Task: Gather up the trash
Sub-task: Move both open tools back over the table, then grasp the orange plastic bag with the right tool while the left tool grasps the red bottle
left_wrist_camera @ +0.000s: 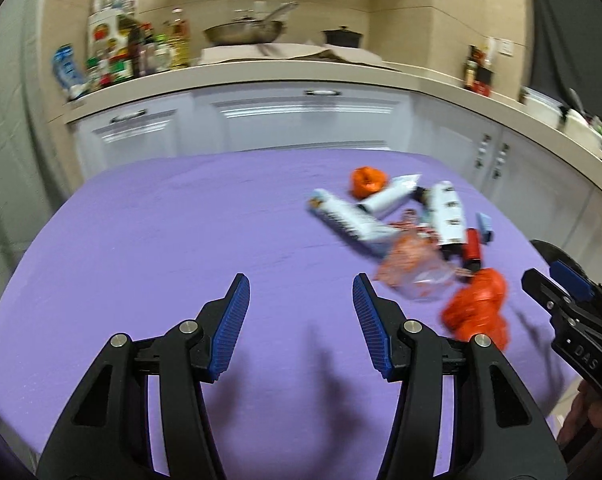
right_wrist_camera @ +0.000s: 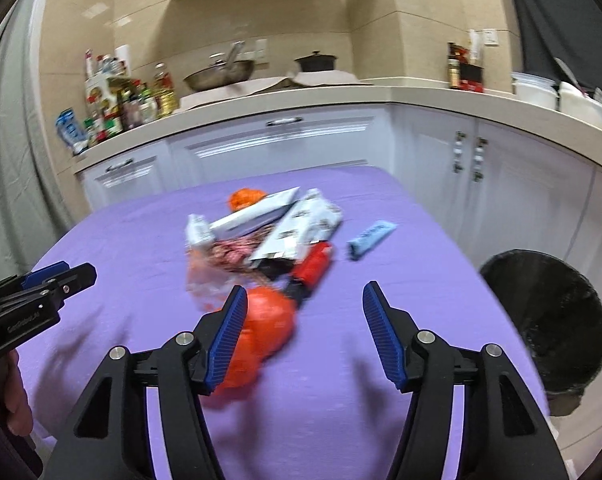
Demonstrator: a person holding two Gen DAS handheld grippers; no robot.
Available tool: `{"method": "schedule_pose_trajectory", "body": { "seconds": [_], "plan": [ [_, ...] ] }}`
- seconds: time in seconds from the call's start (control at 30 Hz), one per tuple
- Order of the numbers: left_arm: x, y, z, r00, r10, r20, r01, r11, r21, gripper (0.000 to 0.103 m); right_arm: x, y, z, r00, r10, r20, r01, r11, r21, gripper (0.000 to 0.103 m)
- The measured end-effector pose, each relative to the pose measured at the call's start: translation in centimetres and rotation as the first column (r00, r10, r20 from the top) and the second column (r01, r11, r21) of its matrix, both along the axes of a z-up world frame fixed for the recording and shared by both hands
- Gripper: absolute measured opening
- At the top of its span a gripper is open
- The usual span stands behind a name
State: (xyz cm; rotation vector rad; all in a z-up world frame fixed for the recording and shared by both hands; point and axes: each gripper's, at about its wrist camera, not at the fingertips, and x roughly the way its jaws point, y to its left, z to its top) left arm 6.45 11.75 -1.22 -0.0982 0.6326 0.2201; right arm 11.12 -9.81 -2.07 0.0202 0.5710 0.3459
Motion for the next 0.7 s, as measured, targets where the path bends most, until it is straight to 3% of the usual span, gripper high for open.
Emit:
{"method": "schedule_pose_trajectory", "body": {
  "seconds": [0.3,0.6,0.63,0.67,0.7],
  "plan": [
    [-1.0,4.5,-1.1,0.997,0.070,-0.018,-0.070,0.998,-0.007,0.052,-0.3,4.4,-1.4,0.998,0.049,-0.036,-0.050,0.998,-0.027,0.071],
    [-0.7,4.0,-1.6,0.999,0.032,-0.016,-0.033,0.999,-0.038,0.053,0.2,4.2,-3.2,0.995,0.018,-0.103,-0.023,0.998,-0.050,0.073],
    [-0.7,3.7,-1.7,1.000,0.026,-0.017,-0.026,0.999,-0.039,0.053,0.2,4.0,-3.4,0.994,0.018,-0.109,-0.023,0.999,-0.049,0.067],
    [-0.6,3.4,-1.8,1.000,0.018,-0.019,-0.018,0.999,-0.041,0.053,0.3,3.8,-3.6,0.993,0.022,-0.120,-0.028,0.998,-0.049,0.055],
    [-0.5,3.2,-1.8,1.000,0.013,-0.020,-0.014,0.999,-0.041,0.054,0.3,3.7,-3.7,0.992,0.027,-0.126,-0.033,0.998,-0.047,0.052]
  ]
}}
